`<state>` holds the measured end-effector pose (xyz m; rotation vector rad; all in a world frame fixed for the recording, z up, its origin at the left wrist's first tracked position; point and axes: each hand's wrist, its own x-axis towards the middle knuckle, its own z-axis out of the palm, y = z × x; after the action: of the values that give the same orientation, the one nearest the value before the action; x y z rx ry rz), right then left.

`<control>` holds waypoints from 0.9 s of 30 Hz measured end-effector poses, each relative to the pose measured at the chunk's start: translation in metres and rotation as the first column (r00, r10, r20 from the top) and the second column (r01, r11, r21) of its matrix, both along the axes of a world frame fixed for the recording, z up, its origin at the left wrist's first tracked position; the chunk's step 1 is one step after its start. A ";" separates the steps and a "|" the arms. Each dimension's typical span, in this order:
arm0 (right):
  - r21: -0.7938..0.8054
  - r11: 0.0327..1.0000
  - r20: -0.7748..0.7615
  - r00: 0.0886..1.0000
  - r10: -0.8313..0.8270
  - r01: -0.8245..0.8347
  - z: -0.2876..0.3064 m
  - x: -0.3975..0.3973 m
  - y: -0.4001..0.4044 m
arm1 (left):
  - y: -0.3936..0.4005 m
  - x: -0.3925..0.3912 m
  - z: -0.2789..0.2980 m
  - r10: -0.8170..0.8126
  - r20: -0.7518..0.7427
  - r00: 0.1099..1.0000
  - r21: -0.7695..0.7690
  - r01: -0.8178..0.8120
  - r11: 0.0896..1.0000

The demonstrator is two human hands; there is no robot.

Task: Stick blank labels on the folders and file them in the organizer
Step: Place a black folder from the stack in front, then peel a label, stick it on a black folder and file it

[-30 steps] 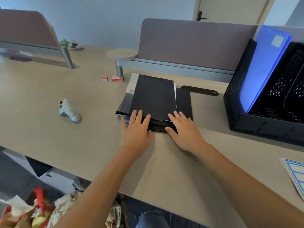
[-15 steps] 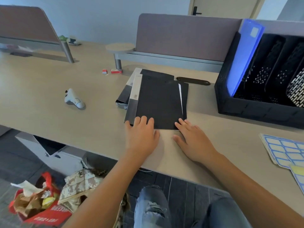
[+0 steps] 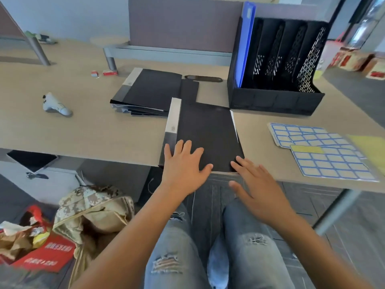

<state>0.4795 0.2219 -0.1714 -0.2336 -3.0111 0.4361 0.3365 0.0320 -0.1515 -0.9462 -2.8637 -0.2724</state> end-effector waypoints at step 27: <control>-0.110 0.962 -0.235 0.934 -0.268 0.248 0.010 0.095 0.075 | 0.120 0.050 0.022 -0.152 0.099 0.983 0.086 0.144 0.986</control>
<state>0.5747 0.2966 -0.1619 -0.5318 -2.6722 0.5158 0.3869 0.1516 -0.1297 -1.1651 -2.8553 -0.4583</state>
